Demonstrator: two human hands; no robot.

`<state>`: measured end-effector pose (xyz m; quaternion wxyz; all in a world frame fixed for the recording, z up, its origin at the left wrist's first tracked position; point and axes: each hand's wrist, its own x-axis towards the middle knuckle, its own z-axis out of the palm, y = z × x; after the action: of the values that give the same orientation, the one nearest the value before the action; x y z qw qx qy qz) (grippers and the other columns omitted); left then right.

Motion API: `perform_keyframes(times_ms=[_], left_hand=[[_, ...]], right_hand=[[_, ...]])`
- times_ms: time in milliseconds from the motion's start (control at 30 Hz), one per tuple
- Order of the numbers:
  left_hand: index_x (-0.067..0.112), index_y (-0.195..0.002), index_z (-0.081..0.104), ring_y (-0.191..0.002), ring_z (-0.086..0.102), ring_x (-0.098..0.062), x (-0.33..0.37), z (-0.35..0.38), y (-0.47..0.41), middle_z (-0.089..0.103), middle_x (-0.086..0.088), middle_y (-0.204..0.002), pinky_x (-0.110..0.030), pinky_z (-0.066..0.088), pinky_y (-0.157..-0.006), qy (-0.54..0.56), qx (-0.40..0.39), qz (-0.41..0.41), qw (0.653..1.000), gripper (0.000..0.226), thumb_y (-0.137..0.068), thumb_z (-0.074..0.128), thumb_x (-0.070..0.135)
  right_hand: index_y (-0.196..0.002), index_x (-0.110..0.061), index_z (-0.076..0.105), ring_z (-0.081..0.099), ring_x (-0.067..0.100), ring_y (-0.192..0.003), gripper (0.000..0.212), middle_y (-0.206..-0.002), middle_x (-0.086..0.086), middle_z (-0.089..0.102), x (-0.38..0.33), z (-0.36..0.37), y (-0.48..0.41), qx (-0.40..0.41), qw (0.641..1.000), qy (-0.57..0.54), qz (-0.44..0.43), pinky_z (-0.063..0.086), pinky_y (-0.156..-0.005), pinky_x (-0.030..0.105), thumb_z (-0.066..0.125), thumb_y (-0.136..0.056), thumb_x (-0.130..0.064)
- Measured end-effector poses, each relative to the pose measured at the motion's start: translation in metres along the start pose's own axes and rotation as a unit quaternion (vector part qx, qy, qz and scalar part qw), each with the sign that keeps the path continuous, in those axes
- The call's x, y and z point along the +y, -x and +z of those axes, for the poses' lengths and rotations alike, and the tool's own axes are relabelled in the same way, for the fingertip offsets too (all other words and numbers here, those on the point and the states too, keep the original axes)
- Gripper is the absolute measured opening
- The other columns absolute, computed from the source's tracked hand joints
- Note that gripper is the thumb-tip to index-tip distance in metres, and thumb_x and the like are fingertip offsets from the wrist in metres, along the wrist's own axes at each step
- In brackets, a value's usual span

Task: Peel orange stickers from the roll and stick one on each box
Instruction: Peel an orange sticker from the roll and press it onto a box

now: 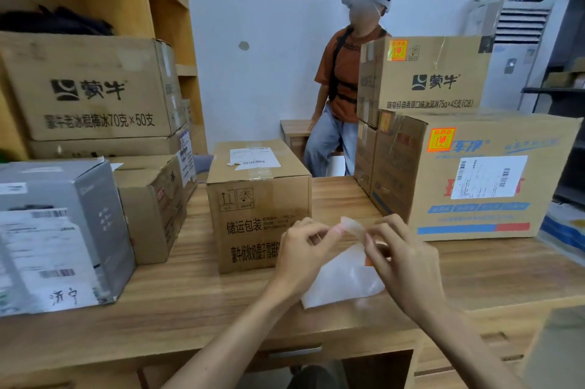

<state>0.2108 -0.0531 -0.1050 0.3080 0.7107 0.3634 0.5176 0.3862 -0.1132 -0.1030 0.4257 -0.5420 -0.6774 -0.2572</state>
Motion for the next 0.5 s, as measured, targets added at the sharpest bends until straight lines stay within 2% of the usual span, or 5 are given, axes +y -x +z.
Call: perform_keyframes(times_ms=[67, 233, 300, 400, 500], left_hand=[[0.024, -0.078, 0.08, -0.069, 0.059, -0.013, 0.009, -0.009, 0.001, 0.066, 0.008, -0.073, -0.036, 0.048, -0.071, 0.044, 0.022, -0.03, 0.998, 0.023, -0.09, 0.073, 0.042], [0.016, -0.075, 0.08, -0.073, 0.063, -0.004, 0.018, -0.034, 0.001, 0.074, 0.002, -0.077, -0.022, 0.048, -0.072, 0.067, 0.08, -0.074, 0.992, 0.016, -0.088, 0.075, 0.023], [0.017, -0.069, 0.078, -0.069, 0.058, -0.001, 0.018, -0.047, 0.001, 0.072, 0.005, -0.071, -0.018, 0.044, -0.068, 0.053, 0.083, -0.074, 0.992, 0.019, -0.087, 0.073, 0.017], [0.022, -0.069, 0.076, -0.071, 0.059, -0.001, 0.013, -0.071, -0.002, 0.072, 0.009, -0.073, -0.02, 0.046, -0.07, 0.016, 0.094, -0.066, 0.993, 0.019, -0.087, 0.073, 0.018], [0.022, -0.072, 0.076, -0.071, 0.059, 0.002, 0.013, -0.098, -0.002, 0.071, 0.011, -0.074, -0.014, 0.043, -0.07, 0.006, 0.085, -0.048, 0.995, 0.019, -0.09, 0.074, 0.015]], right_hand=[[-0.083, -0.013, 0.065, 0.054, 0.015, -0.053, 0.013, -0.087, 0.001, 0.06, -0.015, 0.01, -0.005, 0.013, 0.996, 0.052, -0.07, 0.042, -0.044, 0.028, 0.06, -0.092, -0.021], [-0.078, -0.013, 0.061, 0.05, 0.022, -0.055, 0.017, -0.08, 0.005, 0.059, -0.048, 0.029, -0.008, 0.056, 0.979, 0.103, -0.167, 0.038, -0.052, 0.033, 0.055, -0.095, -0.011], [-0.081, -0.013, 0.063, 0.053, 0.022, -0.057, 0.015, -0.081, 0.004, 0.06, -0.058, 0.034, -0.011, 0.054, 0.979, 0.086, -0.176, 0.04, -0.051, 0.034, 0.058, -0.095, -0.015], [-0.084, -0.016, 0.066, 0.053, 0.017, -0.057, 0.023, -0.083, 0.0, 0.06, -0.068, 0.034, -0.02, 0.052, 0.984, 0.028, -0.168, 0.043, -0.049, 0.031, 0.058, -0.098, -0.032], [-0.086, -0.018, 0.066, 0.051, 0.01, -0.056, 0.027, -0.087, -0.007, 0.06, -0.075, 0.031, -0.029, 0.032, 0.992, -0.073, -0.098, 0.043, -0.044, 0.027, 0.06, -0.095, -0.043]])
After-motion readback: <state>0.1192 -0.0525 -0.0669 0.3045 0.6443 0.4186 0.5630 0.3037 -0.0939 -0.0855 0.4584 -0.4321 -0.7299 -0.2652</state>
